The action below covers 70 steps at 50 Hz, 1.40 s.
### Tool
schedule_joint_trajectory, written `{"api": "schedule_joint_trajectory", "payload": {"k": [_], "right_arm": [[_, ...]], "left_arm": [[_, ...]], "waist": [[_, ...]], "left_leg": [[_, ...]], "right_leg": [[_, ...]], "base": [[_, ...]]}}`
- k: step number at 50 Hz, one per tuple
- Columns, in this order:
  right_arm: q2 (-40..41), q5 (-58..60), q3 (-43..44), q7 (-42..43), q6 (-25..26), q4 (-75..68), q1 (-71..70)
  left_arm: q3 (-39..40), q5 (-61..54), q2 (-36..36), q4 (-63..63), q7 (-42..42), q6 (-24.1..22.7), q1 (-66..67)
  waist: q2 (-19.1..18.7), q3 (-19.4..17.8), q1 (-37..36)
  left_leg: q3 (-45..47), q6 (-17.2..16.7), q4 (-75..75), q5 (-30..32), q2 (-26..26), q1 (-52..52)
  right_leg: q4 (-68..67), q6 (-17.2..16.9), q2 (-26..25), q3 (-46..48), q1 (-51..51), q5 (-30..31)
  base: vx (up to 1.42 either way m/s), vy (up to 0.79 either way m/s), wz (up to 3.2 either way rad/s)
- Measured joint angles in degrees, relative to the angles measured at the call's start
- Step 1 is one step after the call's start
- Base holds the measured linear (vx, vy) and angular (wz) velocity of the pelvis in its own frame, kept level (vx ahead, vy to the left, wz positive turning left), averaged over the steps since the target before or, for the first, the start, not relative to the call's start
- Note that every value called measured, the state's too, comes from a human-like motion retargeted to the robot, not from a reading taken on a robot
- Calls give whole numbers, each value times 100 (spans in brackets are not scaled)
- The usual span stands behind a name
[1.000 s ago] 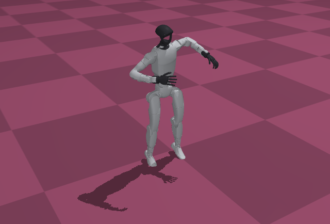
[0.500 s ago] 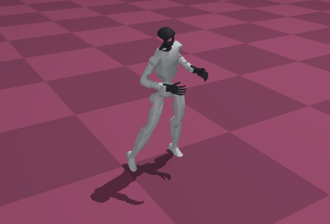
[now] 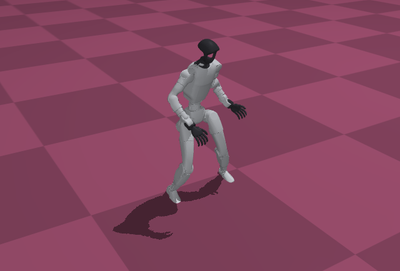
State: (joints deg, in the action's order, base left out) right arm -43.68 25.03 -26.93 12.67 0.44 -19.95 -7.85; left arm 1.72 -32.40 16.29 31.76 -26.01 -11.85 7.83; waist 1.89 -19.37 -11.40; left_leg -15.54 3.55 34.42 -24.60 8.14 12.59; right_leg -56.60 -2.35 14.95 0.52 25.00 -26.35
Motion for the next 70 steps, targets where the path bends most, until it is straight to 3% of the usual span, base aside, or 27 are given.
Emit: {"api": "schedule_joint_trajectory", "payload": {"k": [2, 5, 10, 14, 18, 21, 24, 30, 37, 43, 50, 55, 62, 70], "right_arm": [[602, -267, -55, 98, -5, -361, -73], [1284, -643, 117, 35, -84, -416, 342], [1622, -997, 380, 267, -162, -48, 1217], [1701, -1389, 209, 21, -501, -155, 1300], [1819, -1613, 288, -292, -550, -334, 1185], [1488, -1472, 797, -611, -717, 251, 1346], [724, -1044, 1568, -936, -940, 1486, 1764], [-952, -595, 3687, -1120, -1077, 3311, 2670], [-2081, -530, 6067, -1309, -1036, 4132, 3826], [-2108, -397, 7320, -1447, -987, 4499, 4466], [-1920, -300, 7569, -1389, -995, 4691, 4377], [-1861, -311, 7546, -1378, -1019, 4745, 4373], [-1930, -285, 7516, -1383, -1020, 4764, 4335], [-1865, -602, 7265, -1397, -1019, 4606, 4098]], "left_arm": [[-47, -132, -142, 285, 13, -100, -291], [-118, 189, -71, 515, 216, -59, -417], [-474, 378, 134, 659, 587, 116, -637], [-1148, 465, 515, 768, 830, 13, -1089], [-1568, 1615, 1176, 506, 1270, 137, -1588], [-1449, 2820, 1979, -457, 1768, 1, -1516], [-1026, 3466, 2957, -1916, 1944, -273, -957], [194, 3362, 4735, -3942, 2140, -597, -50], [1858, 2760, 5905, -4659, 2455, -678, 877], [2958, 2302, 6045, -4882, 2775, -642, 1566], [3555, 2126, 5831, -5083, 2834, -616, 1856], [3669, 2132, 5859, -5172, 2768, -609, 1866], [3611, 2146, 5945, -5269, 2754, -601, 1854], [3512, 2076, 5984, -5269, 2709, -560, 1819]], "waist": [[-1, 68, 73], [111, 405, 219], [124, 1064, 387], [258, 1200, 333], [452, 1175, 132], [512, 1221, 38], [360, 1431, -56], [339, 1523, 60], [219, 1568, 112], [41, 1636, 140], [-88, 1445, 206], [-47, 1286, 328], [-25, 1206, 512], [-26, 1180, 700]], "left_leg": [[192, -181, -505, 174, 54, -316], [422, -395, -1786, 797, 30, -928], [554, -662, -2812, 1399, -89, -1178], [727, -781, -2906, 1254, -285, -1297], [984, -840, -2922, 1184, -495, -1428], [1140, -884, -3064, 1191, -581, -1553], [1372, -1106, -2890, 1017, -279, -1427], [1246, -1102, -3222, 1203, -385, -1571], [1077, -1160, -3209, 1266, -291, -1560], [979, -1284, -3105, 1269, 14, -1514], [933, -1331, -2907, 1277, 219, -1545], [995, -1305, -2556, 1396, 263, -1293], [2035, -1249, -2634, 1358, 363, -1277], [1973, -1271, -2842, 1268, 325, -1422]], "right_leg": [[804, 78, -83, -80, -366, 304], [2057, -261, 15, 45, -910, 1086], [3529, -731, 303, 899, -1480, 2215], [4097, -1098, 287, 749, -1786, 2325], [4535, -1077, 436, 833, -2038, 2335], [4830, -1211, 492, 657, -2108, 2520], [4969, -1265, 177, 586, -1993, 2699], [5302, -1265, 272, 774, -2234, 2848], [5269, -1265, 211, 1008, -2361, 2789], [5431, -1265, -105, 1180, -2538, 2732], [5447, -1265, -323, 1201, -2705, 2619], [5442, -1265, -402, 1305, -2739, 2603], [5468, -1265, -388, 1449, -2776, 2589], [5245, -1265, -310, 1475, -2751, 2455]], "base": [[2, 59, -63], [7, 50, -27], [4, 41, 2], [-2, 29, -31], [-3, 18, -53], [-2, 12, -50], [-2, -3, -53], [0, 0, 15], [3, -10, 21], [1, -19, 13], [-2, -17, 2], [-6, -16, 19], [-3, -4, 16], [0, 1, 2]]}}
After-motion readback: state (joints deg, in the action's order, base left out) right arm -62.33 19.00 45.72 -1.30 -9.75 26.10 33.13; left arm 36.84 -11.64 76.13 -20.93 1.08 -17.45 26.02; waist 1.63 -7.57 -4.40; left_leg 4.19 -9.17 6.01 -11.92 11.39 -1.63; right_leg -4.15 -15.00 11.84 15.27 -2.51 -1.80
